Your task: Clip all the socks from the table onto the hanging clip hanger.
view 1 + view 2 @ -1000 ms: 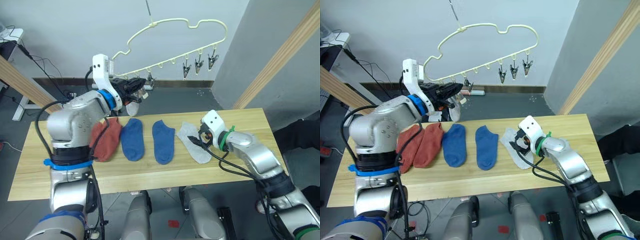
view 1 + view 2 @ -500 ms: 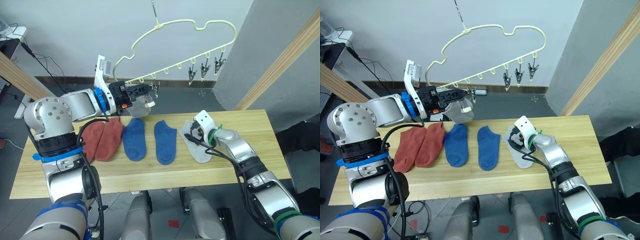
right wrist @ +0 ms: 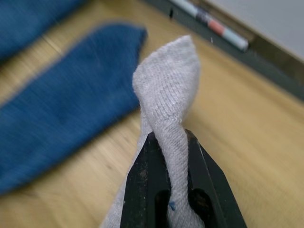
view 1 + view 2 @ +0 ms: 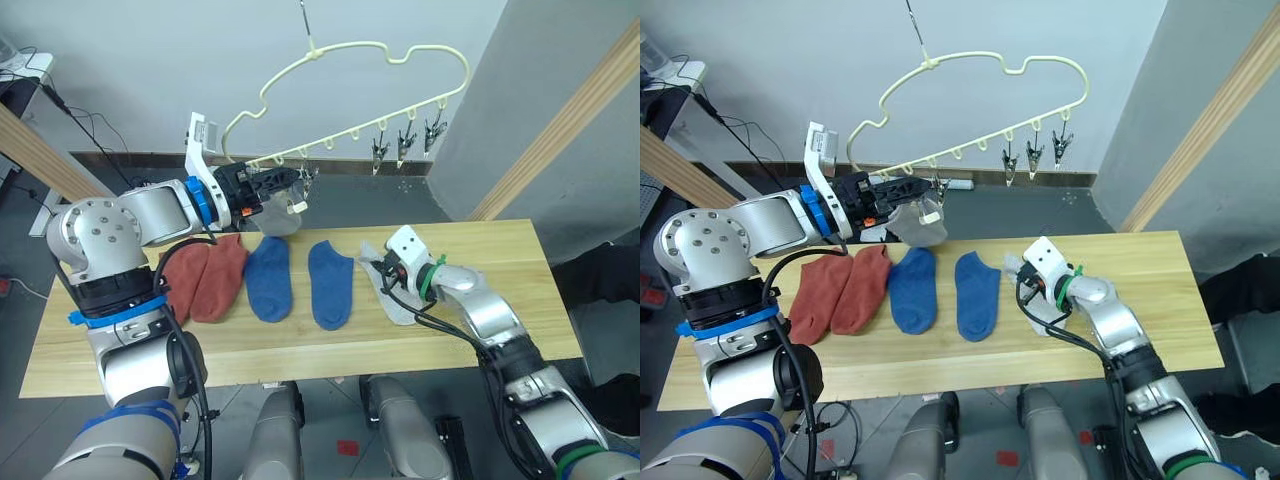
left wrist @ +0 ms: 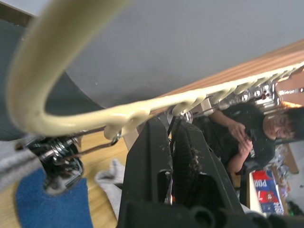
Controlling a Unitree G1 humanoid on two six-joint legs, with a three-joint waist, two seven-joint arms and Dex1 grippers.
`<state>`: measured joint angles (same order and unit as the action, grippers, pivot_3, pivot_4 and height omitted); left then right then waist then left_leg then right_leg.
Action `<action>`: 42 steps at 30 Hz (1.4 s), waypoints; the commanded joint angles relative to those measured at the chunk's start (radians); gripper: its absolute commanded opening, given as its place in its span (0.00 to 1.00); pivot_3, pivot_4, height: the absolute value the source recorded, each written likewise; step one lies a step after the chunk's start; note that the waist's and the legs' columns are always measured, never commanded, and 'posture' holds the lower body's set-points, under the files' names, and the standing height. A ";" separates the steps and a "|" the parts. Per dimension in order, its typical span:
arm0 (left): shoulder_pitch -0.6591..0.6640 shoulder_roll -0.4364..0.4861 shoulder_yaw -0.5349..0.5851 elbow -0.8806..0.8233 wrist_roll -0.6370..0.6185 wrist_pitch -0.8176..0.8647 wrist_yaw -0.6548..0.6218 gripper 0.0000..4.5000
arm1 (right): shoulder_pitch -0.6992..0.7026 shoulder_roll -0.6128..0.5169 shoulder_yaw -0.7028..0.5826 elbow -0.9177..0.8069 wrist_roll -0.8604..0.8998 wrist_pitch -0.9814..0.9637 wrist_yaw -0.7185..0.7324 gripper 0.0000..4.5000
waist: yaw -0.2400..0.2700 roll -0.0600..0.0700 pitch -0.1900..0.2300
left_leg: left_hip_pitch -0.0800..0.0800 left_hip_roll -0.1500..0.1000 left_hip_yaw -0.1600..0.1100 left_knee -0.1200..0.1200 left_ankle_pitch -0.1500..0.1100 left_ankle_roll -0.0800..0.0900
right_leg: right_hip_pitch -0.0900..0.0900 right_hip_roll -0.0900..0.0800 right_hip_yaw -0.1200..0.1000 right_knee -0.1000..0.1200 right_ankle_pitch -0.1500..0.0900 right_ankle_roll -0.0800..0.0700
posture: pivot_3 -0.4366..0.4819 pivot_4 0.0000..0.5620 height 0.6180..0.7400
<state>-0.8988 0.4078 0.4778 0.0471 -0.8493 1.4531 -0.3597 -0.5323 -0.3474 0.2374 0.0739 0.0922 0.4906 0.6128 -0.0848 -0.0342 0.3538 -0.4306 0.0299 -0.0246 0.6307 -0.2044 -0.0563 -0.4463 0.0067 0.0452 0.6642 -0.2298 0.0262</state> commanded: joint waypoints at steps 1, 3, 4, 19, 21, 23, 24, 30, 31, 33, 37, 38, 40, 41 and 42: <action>0.019 -0.019 0.023 0.045 0.014 0.045 0.053 0.00 | -0.011 0.018 -0.042 -0.274 0.115 0.193 0.018 0.00 | 0.000 0.000 0.000 | 0.000 0.000 0.000 0.000 0.000 0.000 | 0.000 0.000 0.000 0.000 0.000 0.000 | 0.38 0.64 1.00; 0.005 -0.034 0.041 0.062 0.011 0.046 0.068 0.00 | -0.021 0.037 -0.041 -0.366 0.177 0.302 0.022 0.00 | 0.000 0.000 0.000 | 0.000 0.000 -0.002 0.000 0.001 -0.001 | 0.000 0.000 -0.001 0.001 0.000 0.000 | 0.37 0.64 1.00; 0.002 -0.037 0.045 0.065 0.010 0.047 0.072 0.00 | -0.023 0.041 -0.041 -0.388 0.194 0.335 0.020 0.00 | 0.000 0.000 0.000 | 0.000 0.001 -0.002 0.000 0.001 -0.002 | 0.000 0.001 -0.002 0.001 0.000 0.000 | 0.37 0.64 1.00; 0.002 -0.063 0.026 0.053 0.001 0.042 0.091 0.00 | -0.128 0.150 0.051 -0.311 0.142 0.326 -0.074 0.00 | 0.000 0.000 0.000 | 0.000 0.000 -0.001 0.000 0.001 -0.001 | 0.000 0.000 -0.001 0.000 0.000 0.000 | 0.35 0.65 1.00; 0.006 -0.059 0.021 0.048 0.001 0.045 0.087 0.00 | -0.137 0.156 0.046 -0.305 0.142 0.325 -0.078 0.00 | 0.000 0.000 0.000 | 0.000 0.000 -0.002 0.000 0.001 -0.001 | 0.000 0.000 -0.001 0.000 0.000 0.000 | 0.35 0.66 1.00; 0.009 -0.058 0.024 0.045 -0.001 0.048 0.088 0.00 | -0.145 0.158 0.041 -0.302 0.141 0.323 -0.079 0.00 | 0.000 0.000 0.000 | 0.000 0.000 -0.001 0.000 0.001 -0.001 | 0.000 0.000 -0.001 0.000 0.000 0.000 | 0.36 0.66 1.00; 0.010 -0.059 0.029 0.044 -0.003 0.050 0.091 0.00 | -0.147 0.158 0.040 -0.303 0.141 0.323 -0.079 0.00 | 0.000 0.000 0.000 | 0.000 0.000 -0.001 0.000 0.001 -0.001 | 0.000 0.000 -0.001 0.000 0.000 0.000 | 0.36 0.66 1.00; 0.040 -0.055 0.026 0.020 -0.008 0.051 0.094 0.00 | -0.150 0.150 0.033 -0.315 0.144 0.330 -0.077 0.00 | 0.000 0.000 0.000 | 0.000 0.000 -0.001 0.000 0.000 0.000 | 0.000 0.000 -0.001 0.000 0.000 0.000 | 0.36 0.66 1.00; 0.043 -0.055 0.025 0.016 -0.011 0.052 0.094 0.00 | -0.151 0.148 0.033 -0.317 0.144 0.330 -0.076 0.00 | 0.000 0.000 0.000 | 0.000 0.000 -0.001 0.000 0.000 0.000 | 0.000 0.000 -0.001 0.000 0.000 0.000 | 0.36 0.67 1.00; 0.045 -0.055 0.024 0.012 -0.014 0.053 0.095 0.00 | -0.152 0.147 0.033 -0.318 0.144 0.328 -0.075 0.00 | 0.000 0.000 0.000 | 0.000 0.000 -0.001 0.000 0.000 -0.001 | 0.000 0.000 -0.001 0.000 0.000 0.000 | 0.36 0.67 1.00; 0.047 -0.049 0.018 0.013 -0.011 0.041 0.094 0.00 | -0.159 0.140 0.031 -0.324 0.148 0.334 -0.068 0.00 | 0.000 0.000 0.000 | 0.000 0.000 -0.001 0.000 0.000 0.000 | 0.000 0.000 -0.001 0.000 0.000 0.000 | 0.36 0.66 1.00; 0.046 -0.048 0.019 0.015 -0.011 0.040 0.093 0.00 | -0.159 0.137 0.031 -0.326 0.148 0.335 -0.065 0.00 | 0.000 0.000 0.000 | 0.000 0.000 -0.001 0.000 0.000 0.000 | 0.000 0.000 -0.001 0.000 0.000 0.000 | 0.36 0.66 1.00; 0.045 -0.043 0.019 0.019 -0.011 0.039 0.090 0.00 | -0.156 0.125 0.029 -0.344 0.155 0.347 -0.058 0.00 | 0.000 0.000 0.000 | 0.000 0.000 -0.001 0.000 0.000 0.000 | 0.000 0.000 -0.001 0.000 0.000 0.000 | 0.36 0.66 1.00; 0.045 -0.041 0.016 0.019 -0.010 0.038 0.089 0.00 | -0.154 0.120 0.028 -0.353 0.159 0.353 -0.057 0.00 | 0.000 0.000 0.000 | 0.000 0.000 -0.001 0.000 0.000 0.000 | 0.000 0.000 -0.001 0.000 0.000 0.000 | 0.36 0.66 1.00; 0.046 -0.040 0.016 0.019 -0.010 0.037 0.089 0.00 | -0.152 0.115 0.027 -0.361 0.162 0.357 -0.055 0.00 | 0.000 0.000 0.000 | 0.000 0.000 -0.001 0.000 0.000 0.000 | 0.000 0.000 -0.001 0.000 0.000 0.000 | 0.36 0.66 1.00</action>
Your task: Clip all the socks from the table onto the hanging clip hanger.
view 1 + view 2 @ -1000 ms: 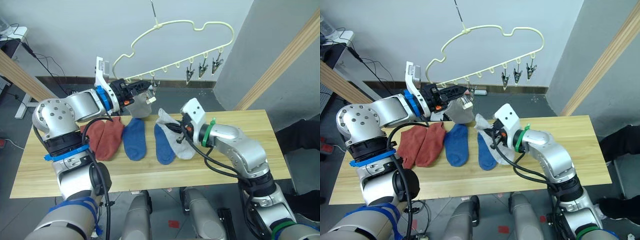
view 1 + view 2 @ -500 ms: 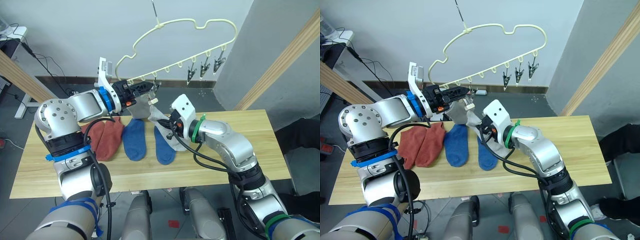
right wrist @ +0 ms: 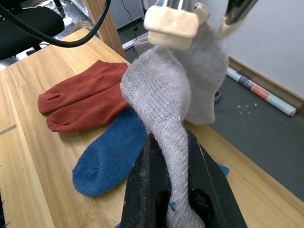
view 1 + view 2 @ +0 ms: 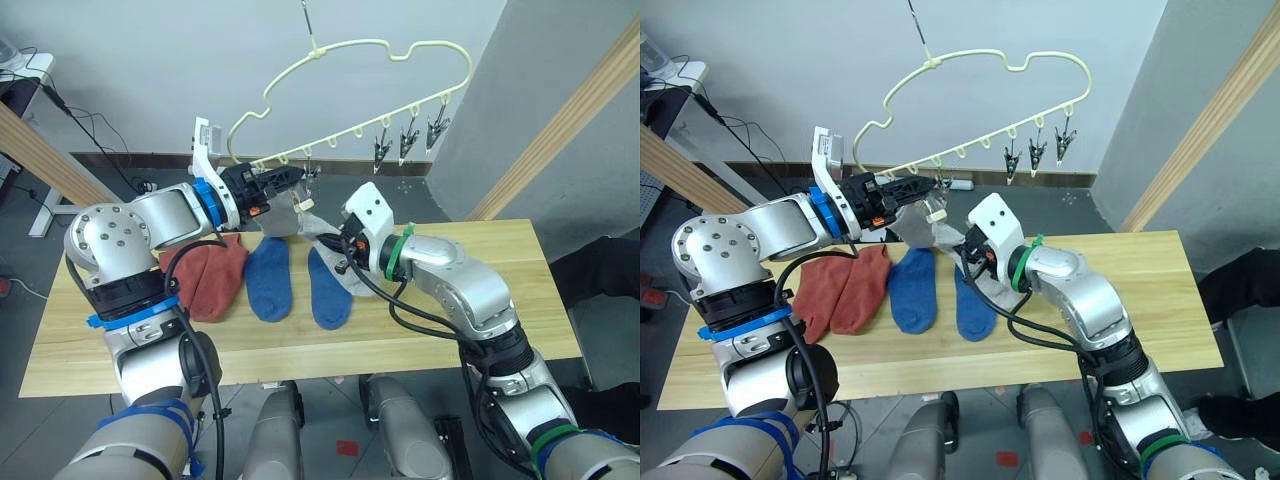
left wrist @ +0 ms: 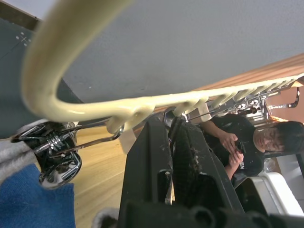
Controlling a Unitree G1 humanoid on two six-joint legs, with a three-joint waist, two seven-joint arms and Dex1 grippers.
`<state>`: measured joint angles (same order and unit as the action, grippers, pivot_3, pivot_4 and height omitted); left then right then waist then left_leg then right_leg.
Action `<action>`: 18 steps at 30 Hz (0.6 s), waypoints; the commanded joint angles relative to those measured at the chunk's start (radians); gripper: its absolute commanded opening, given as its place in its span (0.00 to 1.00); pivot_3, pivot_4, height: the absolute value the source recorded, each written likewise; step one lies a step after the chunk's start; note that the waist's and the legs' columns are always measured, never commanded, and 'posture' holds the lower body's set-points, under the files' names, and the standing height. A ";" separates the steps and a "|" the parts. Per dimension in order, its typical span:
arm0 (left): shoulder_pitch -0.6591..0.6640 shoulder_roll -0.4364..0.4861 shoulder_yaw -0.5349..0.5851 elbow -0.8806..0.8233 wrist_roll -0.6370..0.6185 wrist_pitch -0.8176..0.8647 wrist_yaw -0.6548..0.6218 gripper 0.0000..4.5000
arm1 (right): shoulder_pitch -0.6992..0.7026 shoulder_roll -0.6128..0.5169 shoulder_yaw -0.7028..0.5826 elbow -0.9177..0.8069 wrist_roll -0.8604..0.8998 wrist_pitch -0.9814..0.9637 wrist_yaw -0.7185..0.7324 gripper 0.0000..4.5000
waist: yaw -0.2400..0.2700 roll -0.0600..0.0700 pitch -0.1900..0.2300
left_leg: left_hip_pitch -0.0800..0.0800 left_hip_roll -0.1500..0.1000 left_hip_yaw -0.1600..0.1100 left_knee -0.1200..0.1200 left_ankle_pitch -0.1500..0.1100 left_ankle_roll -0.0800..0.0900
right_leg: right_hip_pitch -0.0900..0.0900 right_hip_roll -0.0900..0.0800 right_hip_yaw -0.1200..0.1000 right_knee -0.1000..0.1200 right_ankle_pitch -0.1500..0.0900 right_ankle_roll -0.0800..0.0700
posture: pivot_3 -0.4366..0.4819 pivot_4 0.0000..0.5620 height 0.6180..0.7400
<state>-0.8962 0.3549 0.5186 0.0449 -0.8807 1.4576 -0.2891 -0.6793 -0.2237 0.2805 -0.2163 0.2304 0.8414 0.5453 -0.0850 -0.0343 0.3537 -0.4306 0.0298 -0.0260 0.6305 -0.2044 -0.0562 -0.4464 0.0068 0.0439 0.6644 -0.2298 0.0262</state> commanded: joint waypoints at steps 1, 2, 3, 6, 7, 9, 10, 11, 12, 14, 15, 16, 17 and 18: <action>0.044 0.013 -0.026 0.021 0.022 0.032 0.018 0.00 | -0.003 -0.012 -0.017 -0.076 0.025 0.009 0.013 0.00 | 0.000 0.000 0.000 | 0.000 0.000 0.000 0.000 0.000 0.000 | 0.000 0.000 0.000 0.000 0.000 0.000 | 0.36 0.66 1.00; 0.044 0.013 -0.026 0.021 0.021 0.032 0.018 0.00 | -0.002 -0.014 -0.017 -0.079 0.027 0.011 0.013 0.00 | 0.000 0.000 0.000 | 0.000 0.000 0.000 0.000 0.000 0.000 | 0.000 0.000 0.000 0.000 0.000 0.000 | 0.36 0.66 1.00; 0.044 0.012 -0.027 0.022 0.021 0.030 0.018 0.00 | -0.002 -0.016 -0.018 -0.082 0.028 0.013 0.011 0.00 | 0.000 0.000 0.000 | 0.000 0.000 0.000 0.000 0.000 0.000 | 0.000 0.000 0.000 0.000 0.000 0.000 | 0.36 0.66 1.00; 0.043 0.011 -0.029 0.024 0.022 0.026 0.018 0.00 | -0.002 -0.018 -0.017 -0.087 0.034 0.018 0.008 0.00 | 0.000 0.000 0.000 | 0.000 0.000 0.000 0.000 0.000 0.000 | 0.000 0.000 0.000 0.000 0.000 0.000 | 0.36 0.66 1.00; 0.043 0.011 -0.029 0.025 0.022 0.025 0.018 0.00 | -0.003 -0.019 -0.017 -0.087 0.036 0.018 0.008 0.00 | 0.000 0.000 0.000 | 0.000 0.000 0.000 0.000 0.000 0.000 | 0.000 0.000 0.000 0.000 0.000 0.000 | 0.35 0.67 1.00; 0.039 0.007 -0.029 0.030 0.022 0.022 0.020 0.00 | -0.008 -0.013 -0.011 -0.083 0.035 0.017 0.002 0.00 | 0.000 0.000 0.000 | 0.000 0.000 0.000 0.000 0.000 0.000 | 0.000 0.000 0.000 0.000 0.000 0.000 | 0.35 0.67 1.00; 0.037 0.005 -0.029 0.031 0.022 0.021 0.021 0.00 | -0.010 -0.011 -0.009 -0.082 0.035 0.016 0.000 0.00 | 0.000 0.000 0.000 | 0.000 0.000 0.000 0.000 0.000 0.000 | 0.000 0.000 0.000 0.000 0.000 0.000 | 0.35 0.67 1.00; 0.036 0.003 -0.028 0.032 0.021 0.020 0.021 0.00 | -0.012 -0.004 -0.006 -0.073 0.033 0.011 -0.004 0.00 | 0.000 0.000 0.000 | 0.000 0.000 0.000 0.000 0.000 0.000 | 0.000 0.000 0.000 0.000 0.000 0.000 | 0.35 0.66 1.00; 0.033 -0.003 -0.021 0.036 0.018 0.020 0.024 0.00 | -0.014 0.001 -0.001 -0.058 0.026 -0.001 -0.007 0.00 | 0.000 0.000 0.000 | 0.000 0.000 0.000 0.000 0.000 0.000 | 0.000 0.000 0.000 0.000 0.000 0.000 | 0.35 0.66 1.00; 0.029 -0.012 -0.008 0.042 0.014 0.020 0.030 0.00 | -0.016 0.009 0.006 -0.034 0.014 -0.020 -0.011 0.00 | 0.000 0.000 0.000 | 0.000 0.000 0.000 0.000 0.000 0.000 | 0.000 0.000 0.000 0.000 0.000 0.000 | 0.35 0.66 1.00; 0.030 -0.013 -0.007 0.039 0.013 0.021 0.030 0.00 | -0.018 0.012 0.007 -0.025 0.010 -0.027 -0.014 0.00 | -0.001 0.000 0.000 | 0.000 0.000 0.000 0.000 0.000 0.000 | 0.000 0.000 0.000 0.000 0.000 0.000 | 0.35 0.66 1.00; 0.030 -0.015 -0.003 0.037 0.010 0.024 0.031 0.00 | -0.020 0.017 0.003 -0.018 0.008 -0.030 -0.018 0.00 | -0.001 0.000 0.000 | 0.000 0.000 0.000 0.000 0.000 0.000 | 0.000 0.000 0.000 0.000 0.000 0.000 | 0.35 0.65 1.00; 0.029 -0.018 0.003 0.036 0.005 0.029 0.033 0.00 | -0.022 0.020 0.001 -0.012 0.007 -0.034 -0.019 0.00 | -0.001 0.000 0.000 | 0.000 0.000 0.000 0.000 0.000 0.000 | 0.000 0.000 0.000 0.000 0.000 0.000 | 0.35 0.65 1.00; 0.028 -0.022 0.008 0.035 0.001 0.032 0.035 0.00 | -0.023 0.020 -0.001 -0.009 0.007 -0.036 -0.019 0.00 | -0.001 0.000 0.000 | 0.000 0.000 0.000 0.000 0.000 0.000 | 0.000 0.000 0.000 0.000 0.000 0.000 | 0.35 0.65 1.00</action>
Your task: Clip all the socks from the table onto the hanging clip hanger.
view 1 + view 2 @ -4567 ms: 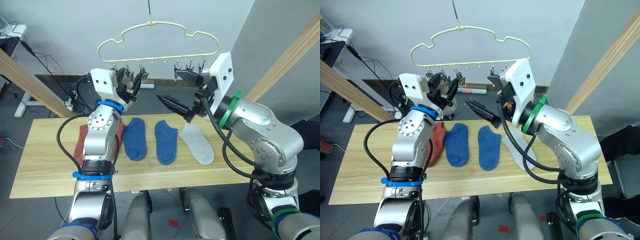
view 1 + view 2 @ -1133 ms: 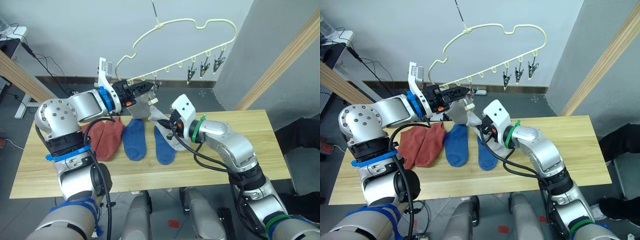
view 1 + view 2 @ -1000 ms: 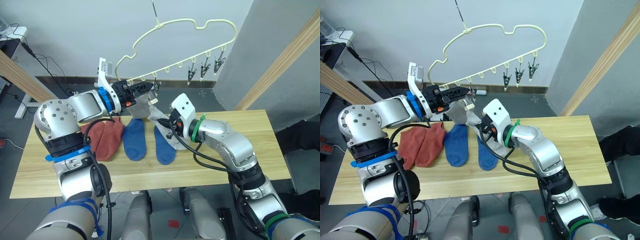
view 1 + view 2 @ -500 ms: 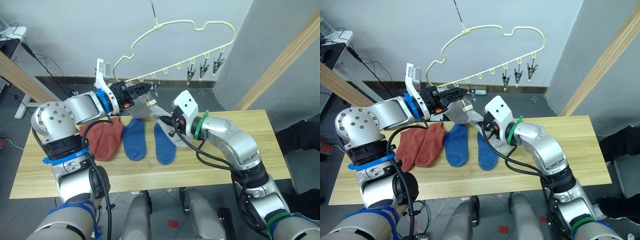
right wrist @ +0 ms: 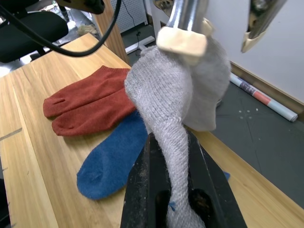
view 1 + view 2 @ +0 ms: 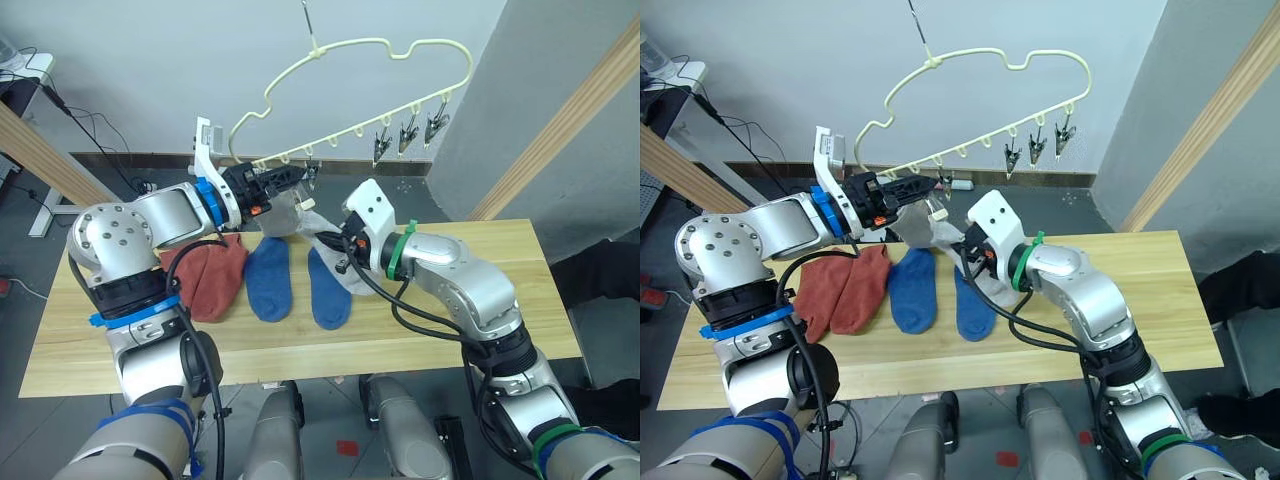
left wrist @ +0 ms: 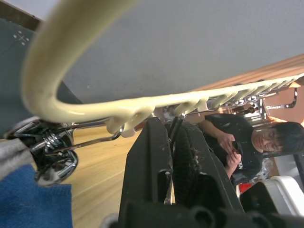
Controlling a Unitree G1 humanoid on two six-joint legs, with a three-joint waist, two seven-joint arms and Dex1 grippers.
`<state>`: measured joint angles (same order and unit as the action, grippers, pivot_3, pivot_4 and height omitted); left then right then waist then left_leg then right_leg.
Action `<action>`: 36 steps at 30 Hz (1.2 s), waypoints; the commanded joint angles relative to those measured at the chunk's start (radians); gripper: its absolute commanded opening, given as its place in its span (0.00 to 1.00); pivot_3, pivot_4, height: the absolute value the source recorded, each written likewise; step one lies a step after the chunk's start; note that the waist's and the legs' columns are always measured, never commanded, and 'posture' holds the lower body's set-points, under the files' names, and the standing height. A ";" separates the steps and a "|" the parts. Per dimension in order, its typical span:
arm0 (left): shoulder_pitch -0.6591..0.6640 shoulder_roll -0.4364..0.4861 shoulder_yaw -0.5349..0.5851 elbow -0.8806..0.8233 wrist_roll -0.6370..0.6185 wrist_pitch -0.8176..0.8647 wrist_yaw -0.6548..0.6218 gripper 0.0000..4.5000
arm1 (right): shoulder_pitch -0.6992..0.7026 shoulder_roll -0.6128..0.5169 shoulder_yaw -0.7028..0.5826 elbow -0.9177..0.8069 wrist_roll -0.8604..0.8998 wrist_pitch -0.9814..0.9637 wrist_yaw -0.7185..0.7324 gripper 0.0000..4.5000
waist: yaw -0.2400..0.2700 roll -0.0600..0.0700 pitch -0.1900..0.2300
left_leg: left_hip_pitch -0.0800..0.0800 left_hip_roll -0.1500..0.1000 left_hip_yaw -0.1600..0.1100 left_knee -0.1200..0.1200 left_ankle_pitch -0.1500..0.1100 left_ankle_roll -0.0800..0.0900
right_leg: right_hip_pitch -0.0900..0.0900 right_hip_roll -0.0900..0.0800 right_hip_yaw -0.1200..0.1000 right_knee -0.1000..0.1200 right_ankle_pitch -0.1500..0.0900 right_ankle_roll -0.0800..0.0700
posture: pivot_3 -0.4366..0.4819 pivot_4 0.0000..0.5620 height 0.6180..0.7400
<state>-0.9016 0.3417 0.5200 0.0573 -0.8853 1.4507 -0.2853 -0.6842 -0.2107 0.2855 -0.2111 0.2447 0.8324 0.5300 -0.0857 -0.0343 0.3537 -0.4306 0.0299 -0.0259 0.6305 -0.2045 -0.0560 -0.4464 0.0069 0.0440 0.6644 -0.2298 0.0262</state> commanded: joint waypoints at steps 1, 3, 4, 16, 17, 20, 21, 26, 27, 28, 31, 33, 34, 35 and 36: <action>0.034 -0.009 0.006 0.020 0.002 0.042 0.030 0.00 | -0.021 0.008 -0.006 -0.009 -0.008 -0.030 -0.005 0.00 | 0.000 0.000 0.000 | 0.000 0.000 0.000 0.000 0.000 0.000 | 0.000 0.000 0.000 0.000 0.000 0.000 | 0.35 0.65 1.00; 0.038 -0.006 -0.002 0.014 0.000 0.045 0.026 0.00 | -0.029 0.014 -0.011 0.001 -0.008 -0.035 -0.012 0.00 | 0.000 0.000 0.000 | 0.000 0.000 0.000 0.000 0.000 0.000 | 0.000 0.000 0.000 0.000 0.000 0.000 | 0.35 0.64 1.00; 0.039 -0.005 -0.004 0.013 -0.001 0.046 0.027 0.00 | -0.032 0.016 -0.013 0.005 -0.007 -0.037 -0.014 0.00 | 0.000 0.000 0.000 | 0.000 0.000 0.000 0.000 0.000 0.000 | 0.000 0.000 0.000 0.000 0.000 0.000 | 0.35 0.64 1.00; 0.065 0.014 -0.039 -0.005 0.000 0.024 0.006 0.00 | -0.060 0.034 -0.051 -0.034 0.023 0.009 -0.032 0.00 | 0.000 0.000 0.000 | 0.000 0.000 0.000 0.000 0.000 -0.001 | 0.000 0.000 0.000 0.000 0.000 0.000 | 0.34 0.63 1.00; 0.067 0.016 -0.046 -0.011 -0.001 0.014 -0.002 0.00 | -0.061 0.035 -0.050 -0.038 0.025 0.012 -0.034 0.00 | 0.000 0.000 0.000 | 0.000 0.000 0.000 0.000 0.000 -0.001 | 0.000 0.000 0.000 0.000 0.000 0.000 | 0.34 0.63 1.00; 0.075 0.022 -0.061 -0.022 0.005 -0.029 -0.016 0.08 | -0.062 0.039 -0.046 -0.041 0.024 0.015 -0.036 0.00 | 0.000 0.000 0.000 | 0.000 0.000 0.000 0.000 0.000 0.000 | 0.000 0.000 0.000 0.000 0.000 0.000 | 0.34 0.63 1.00; 0.071 0.020 -0.050 -0.019 -0.011 -0.024 -0.019 0.17 | -0.061 0.038 -0.042 -0.040 0.022 0.013 -0.034 0.00 | 0.000 0.000 0.000 | 0.000 0.000 0.000 0.000 0.000 -0.001 | 0.000 0.000 0.000 0.000 0.000 0.000 | 0.34 0.63 1.00; 0.066 0.021 -0.036 -0.019 -0.039 -0.001 -0.016 0.45 | -0.056 0.040 -0.034 -0.035 0.016 0.006 -0.034 0.00 | 0.001 0.000 0.000 | -0.002 0.000 0.000 0.000 0.000 0.000 | -0.001 0.000 0.000 0.000 0.000 0.000 | 0.35 0.64 1.00; 0.067 0.022 -0.033 -0.023 -0.043 0.004 -0.015 0.51 | -0.055 0.040 -0.033 -0.031 0.014 0.003 -0.034 0.00 | 0.002 0.000 0.000 | -0.003 0.000 0.000 0.000 0.000 0.000 | -0.002 0.000 0.000 0.000 0.000 0.000 | 0.36 0.64 1.00; 0.070 0.020 -0.027 -0.029 -0.052 0.012 -0.014 0.57 | -0.056 0.039 -0.030 -0.026 0.010 -0.002 -0.034 0.00 | 0.003 0.000 0.000 | -0.004 0.000 0.000 0.000 0.000 0.000 | -0.004 0.000 0.000 0.000 0.000 0.000 | 0.36 0.64 1.00; 0.084 0.007 -0.010 -0.066 -0.071 0.032 -0.001 0.76 | -0.056 0.045 -0.023 -0.014 0.003 -0.013 -0.039 0.00 | 0.003 0.000 0.000 | -0.005 0.000 0.000 0.000 0.000 -0.001 | -0.004 -0.001 0.000 0.000 0.000 0.000 | 0.36 0.64 1.00; 0.109 0.009 -0.019 -0.117 -0.076 0.030 0.004 0.87 | -0.056 0.060 -0.027 -0.002 0.008 -0.016 -0.046 0.00 | 0.003 0.000 0.000 | -0.004 0.001 0.000 0.000 0.000 -0.001 | -0.004 -0.001 0.000 0.000 0.000 0.000 | 0.36 0.64 1.00; 0.123 0.014 -0.028 -0.150 -0.078 0.025 0.002 0.95 | -0.055 0.070 -0.034 0.006 0.015 -0.016 -0.047 0.06 | 0.002 0.000 0.000 | -0.004 0.001 0.000 0.000 0.000 -0.001 | -0.004 -0.002 0.000 0.001 0.000 0.000 | 0.36 0.64 1.00; 0.133 0.016 -0.034 -0.173 -0.081 0.021 0.003 1.00 | -0.053 0.076 -0.038 0.010 0.021 -0.015 -0.047 0.12 | 0.002 0.000 0.000 | -0.004 0.001 0.000 0.000 0.001 -0.002 | -0.004 -0.002 0.000 0.000 0.000 0.000 | 0.36 0.65 1.00; 0.146 0.032 -0.053 -0.202 -0.078 0.014 -0.008 1.00 | -0.052 0.080 -0.041 0.017 0.019 -0.018 -0.050 0.17 | 0.002 0.000 0.000 | -0.004 0.001 0.000 0.000 0.001 -0.002 | -0.004 -0.004 0.000 0.001 0.000 0.000 | 0.36 0.65 1.00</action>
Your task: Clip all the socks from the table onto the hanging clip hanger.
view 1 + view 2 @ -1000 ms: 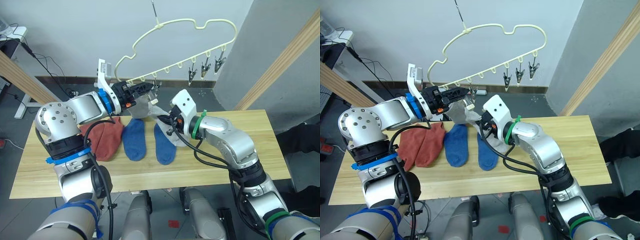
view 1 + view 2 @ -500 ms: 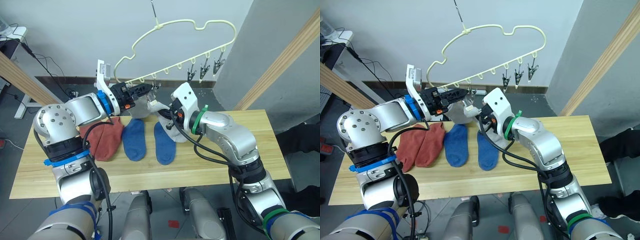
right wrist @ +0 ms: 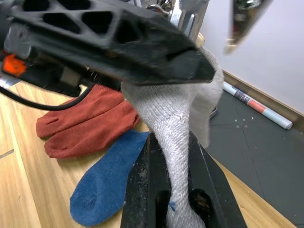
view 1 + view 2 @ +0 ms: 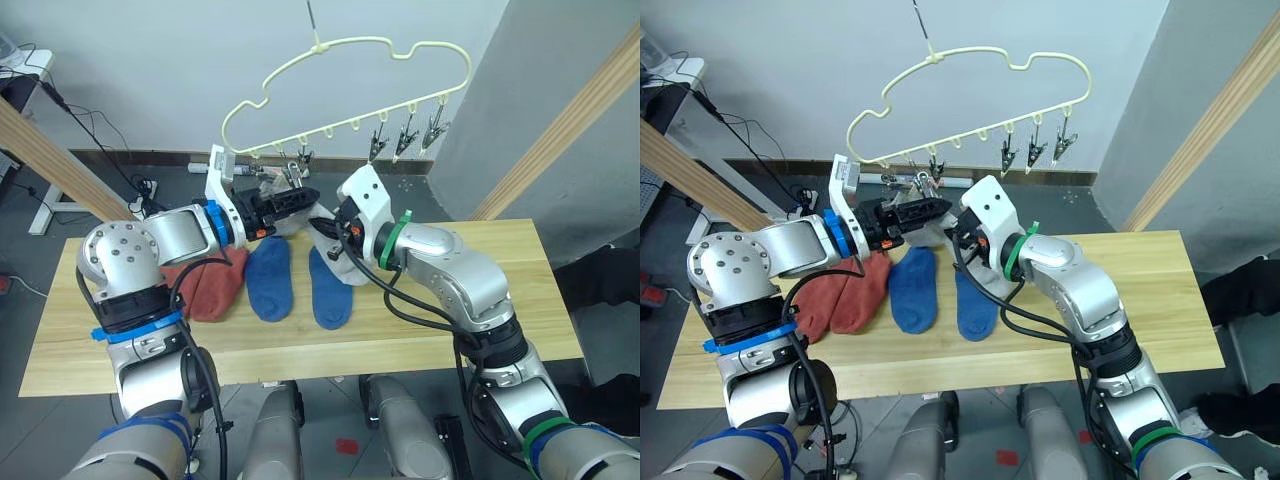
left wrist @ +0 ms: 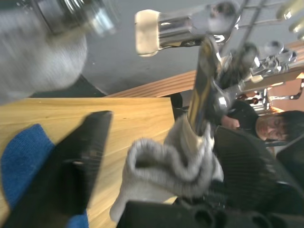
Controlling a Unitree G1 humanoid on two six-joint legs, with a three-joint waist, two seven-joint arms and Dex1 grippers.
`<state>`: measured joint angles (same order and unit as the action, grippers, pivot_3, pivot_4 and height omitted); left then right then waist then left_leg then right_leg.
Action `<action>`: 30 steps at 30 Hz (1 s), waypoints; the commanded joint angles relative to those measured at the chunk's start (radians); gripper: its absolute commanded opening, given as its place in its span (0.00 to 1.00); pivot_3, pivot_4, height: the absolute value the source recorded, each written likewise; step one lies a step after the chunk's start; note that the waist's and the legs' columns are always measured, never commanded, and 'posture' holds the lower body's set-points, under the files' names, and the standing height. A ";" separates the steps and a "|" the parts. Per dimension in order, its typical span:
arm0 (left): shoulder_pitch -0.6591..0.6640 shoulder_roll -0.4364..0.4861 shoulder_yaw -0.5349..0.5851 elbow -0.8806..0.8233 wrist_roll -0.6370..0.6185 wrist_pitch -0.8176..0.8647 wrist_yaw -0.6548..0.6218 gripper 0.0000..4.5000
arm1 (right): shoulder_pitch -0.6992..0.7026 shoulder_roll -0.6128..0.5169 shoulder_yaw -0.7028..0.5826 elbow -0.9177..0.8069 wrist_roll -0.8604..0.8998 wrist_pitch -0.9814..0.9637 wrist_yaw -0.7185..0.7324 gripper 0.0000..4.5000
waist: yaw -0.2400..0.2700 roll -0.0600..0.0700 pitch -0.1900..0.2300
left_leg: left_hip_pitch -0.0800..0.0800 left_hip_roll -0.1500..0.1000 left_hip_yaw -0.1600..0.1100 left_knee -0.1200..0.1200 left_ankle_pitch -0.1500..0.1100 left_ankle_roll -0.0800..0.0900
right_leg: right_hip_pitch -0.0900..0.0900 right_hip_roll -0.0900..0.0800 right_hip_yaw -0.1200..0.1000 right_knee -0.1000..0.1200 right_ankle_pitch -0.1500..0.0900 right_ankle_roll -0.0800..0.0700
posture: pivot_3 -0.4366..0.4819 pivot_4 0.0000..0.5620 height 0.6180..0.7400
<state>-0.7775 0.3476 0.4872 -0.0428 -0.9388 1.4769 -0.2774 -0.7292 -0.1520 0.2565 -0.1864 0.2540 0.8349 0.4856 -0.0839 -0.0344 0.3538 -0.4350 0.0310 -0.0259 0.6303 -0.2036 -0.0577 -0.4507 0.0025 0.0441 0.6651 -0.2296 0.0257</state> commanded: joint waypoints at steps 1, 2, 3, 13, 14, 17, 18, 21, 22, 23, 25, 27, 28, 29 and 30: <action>0.043 0.054 -0.056 -0.139 -0.005 -0.040 -0.034 1.00 | -0.006 0.019 -0.012 -0.004 0.007 -0.023 -0.006 0.24 | 0.000 0.000 0.000 | 0.000 0.000 0.000 0.000 0.000 0.000 | 0.000 -0.001 -0.001 0.000 0.000 0.000 | 0.37 0.65 1.00; 0.059 0.076 -0.084 -0.164 0.010 -0.061 -0.048 1.00 | -0.005 0.017 -0.011 -0.002 0.005 -0.025 -0.006 0.31 | 0.001 0.000 0.000 | 0.000 0.000 0.000 0.000 0.000 0.000 | 0.000 -0.001 -0.001 0.000 0.000 0.000 | 0.37 0.65 1.00; 0.078 0.104 -0.111 -0.190 0.028 -0.091 -0.062 1.00 | 0.000 0.013 -0.011 -0.007 0.005 -0.022 -0.004 0.39 | 0.001 0.000 0.000 | 0.000 0.000 0.000 0.000 0.000 0.000 | 0.000 -0.001 -0.001 0.000 0.000 0.000 | 0.37 0.65 1.00; 0.321 0.226 -0.351 -0.416 0.237 -0.454 -0.164 1.00 | 0.080 -0.103 -0.149 -0.250 0.092 0.130 -0.011 0.99 | 0.009 0.000 0.000 | 0.000 0.000 0.000 -0.001 -0.002 0.003 | 0.000 -0.003 0.000 -0.001 0.000 0.000 | 0.38 0.68 1.00; 0.341 0.217 -0.370 -0.430 0.271 -0.503 -0.157 1.00 | 0.079 -0.101 -0.188 -0.283 0.124 0.166 -0.020 0.99 | 0.011 0.000 0.000 | -0.001 0.000 0.000 -0.001 -0.002 0.003 | 0.000 -0.003 0.000 -0.002 0.000 0.000 | 0.38 0.68 1.00; 0.386 0.191 -0.416 -0.448 0.374 -0.669 -0.153 1.00 | 0.066 -0.077 -0.261 -0.358 0.194 0.228 -0.044 0.99 | 0.018 0.000 0.000 | -0.001 0.000 0.000 -0.001 -0.002 0.004 | 0.000 -0.005 0.000 -0.001 0.000 0.000 | 0.38 0.69 1.00; 0.396 0.174 -0.427 -0.448 0.399 -0.724 -0.154 1.00 | 0.064 -0.064 -0.284 -0.380 0.218 0.242 -0.054 0.99 | 0.018 0.000 0.000 | -0.001 0.000 0.000 -0.001 -0.002 0.004 | 0.000 -0.005 0.000 -0.001 0.000 0.000 | 0.38 0.69 1.00; 0.409 0.125 -0.451 -0.423 0.468 -0.902 -0.174 1.00 | 0.077 -0.064 -0.303 -0.425 0.245 0.236 -0.068 0.99 | 0.018 0.001 0.000 | -0.001 -0.001 0.000 -0.001 -0.002 0.004 | 0.000 -0.002 0.000 -0.002 0.000 0.000 | 0.37 0.69 1.00; 0.415 0.109 -0.449 -0.417 0.465 -0.923 -0.181 0.96 | 0.081 -0.058 -0.312 -0.432 0.260 0.242 -0.073 1.00 | 0.018 0.000 0.000 | -0.001 -0.001 0.000 -0.001 -0.002 0.004 | 0.000 -0.002 0.000 -0.002 0.000 0.000 | 0.36 0.69 1.00; 0.418 0.095 -0.456 -0.408 0.484 -0.948 -0.174 0.91 | 0.086 -0.058 -0.316 -0.439 0.268 0.242 -0.078 1.00 | 0.018 0.000 0.000 | -0.001 -0.001 0.001 -0.001 -0.002 0.004 | 0.000 -0.002 0.000 -0.002 0.000 0.000 | 0.36 0.69 1.00; 0.409 0.078 -0.482 -0.376 0.547 -1.000 -0.152 0.80 | 0.093 -0.073 -0.315 -0.455 0.287 0.228 -0.070 1.00 | 0.019 0.000 0.000 | -0.001 -0.001 0.001 -0.001 -0.002 0.005 | 0.000 -0.001 0.001 -0.002 0.000 0.000 | 0.35 0.69 1.00; 0.392 0.055 -0.494 -0.341 0.580 -1.032 -0.139 0.67 | 0.093 -0.085 -0.317 -0.463 0.306 0.219 -0.063 1.00 | 0.019 0.000 0.000 | -0.001 -0.002 0.002 0.000 -0.002 0.005 | 0.000 0.001 0.001 -0.002 0.000 0.000 | 0.34 0.68 1.00; 0.388 0.048 -0.500 -0.328 0.595 -1.055 -0.139 0.61 | 0.092 -0.091 -0.318 -0.464 0.314 0.211 -0.060 1.00 | 0.018 0.000 0.000 | -0.001 -0.002 0.002 0.000 -0.002 0.005 | 0.000 0.001 0.002 -0.002 0.000 0.000 | 0.34 0.68 1.00; 0.384 0.039 -0.506 -0.310 0.617 -1.078 -0.135 0.61 | 0.089 -0.096 -0.320 -0.462 0.319 0.200 -0.059 1.00 | 0.018 0.000 0.000 | -0.001 -0.002 0.002 0.000 -0.002 0.005 | 0.000 0.001 0.002 -0.002 0.000 0.000 | 0.34 0.68 1.00; 0.381 0.034 -0.509 -0.297 0.633 -1.096 -0.134 0.61 | 0.086 -0.101 -0.320 -0.458 0.321 0.192 -0.059 1.00 | 0.018 0.000 0.000 | -0.001 -0.002 0.002 0.000 -0.002 0.005 | 0.000 0.001 0.001 -0.002 0.000 0.000 | 0.33 0.68 1.00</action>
<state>-0.3891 0.3871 -0.0137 -0.3311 -0.3327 0.4299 -0.4205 -0.6370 -0.2451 -0.0434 -0.5999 0.5473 1.0585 0.4149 -0.0658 -0.0340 0.3542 -0.4360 0.0292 -0.0242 0.6299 -0.2055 -0.0524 -0.4509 0.0040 0.0453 0.6627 -0.2300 0.0259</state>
